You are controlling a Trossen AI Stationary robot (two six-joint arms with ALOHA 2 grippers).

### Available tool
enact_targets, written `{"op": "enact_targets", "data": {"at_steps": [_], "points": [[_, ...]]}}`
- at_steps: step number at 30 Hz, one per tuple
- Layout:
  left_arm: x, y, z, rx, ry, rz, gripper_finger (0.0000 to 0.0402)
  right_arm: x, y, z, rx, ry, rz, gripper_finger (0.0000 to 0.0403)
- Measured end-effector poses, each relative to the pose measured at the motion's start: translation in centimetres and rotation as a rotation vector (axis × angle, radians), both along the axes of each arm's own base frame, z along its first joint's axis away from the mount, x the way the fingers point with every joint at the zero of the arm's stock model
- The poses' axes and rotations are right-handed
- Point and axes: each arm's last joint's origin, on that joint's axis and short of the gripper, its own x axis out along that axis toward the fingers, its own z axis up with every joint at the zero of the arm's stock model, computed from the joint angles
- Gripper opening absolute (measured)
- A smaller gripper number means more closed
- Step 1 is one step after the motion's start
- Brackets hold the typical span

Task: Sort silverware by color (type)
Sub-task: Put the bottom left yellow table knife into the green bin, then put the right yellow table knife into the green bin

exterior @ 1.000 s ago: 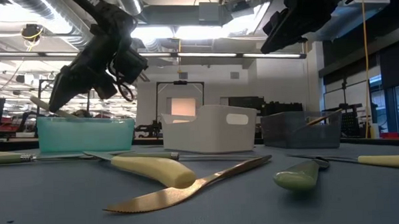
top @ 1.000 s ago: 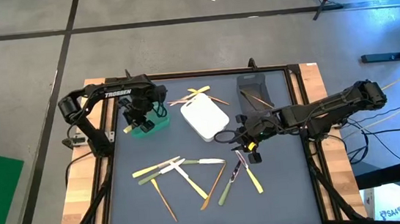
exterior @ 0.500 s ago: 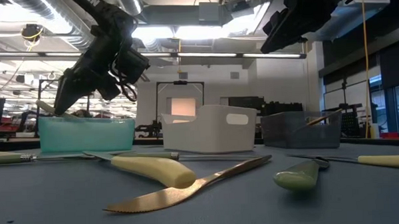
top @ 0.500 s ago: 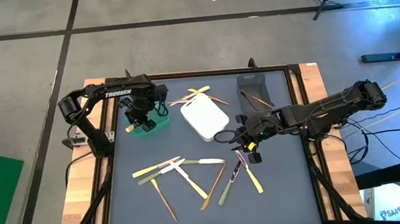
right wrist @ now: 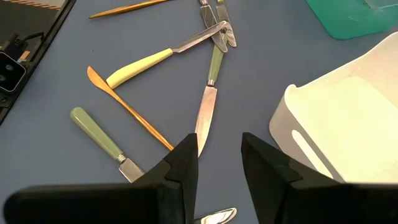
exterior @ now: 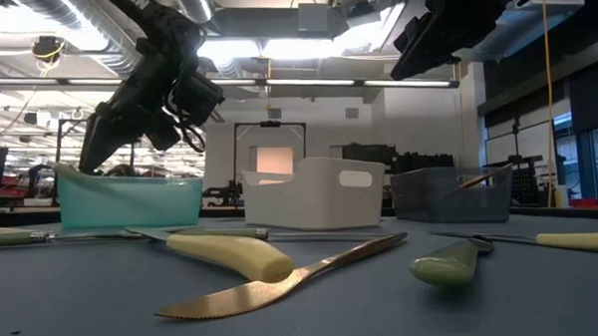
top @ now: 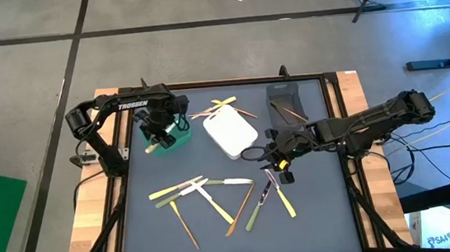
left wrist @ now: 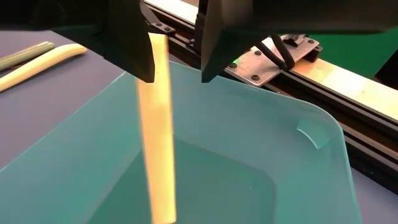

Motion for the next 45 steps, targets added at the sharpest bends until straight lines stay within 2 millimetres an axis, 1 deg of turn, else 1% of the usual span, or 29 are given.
{"op": "enact_targets", "data": {"at_steps": [19, 45], "points": [[0.00, 0.00, 0.00, -0.001, 0.000, 0.001, 0.0185, 0.00, 0.00, 0.00, 0.000, 0.000, 0.000, 0.0111], [-0.07, -0.04, 0.05, -0.003, 0.010, 0.003, 0.0187, 0.00, 0.00, 0.00, 0.000, 0.000, 0.000, 0.0111]]}}
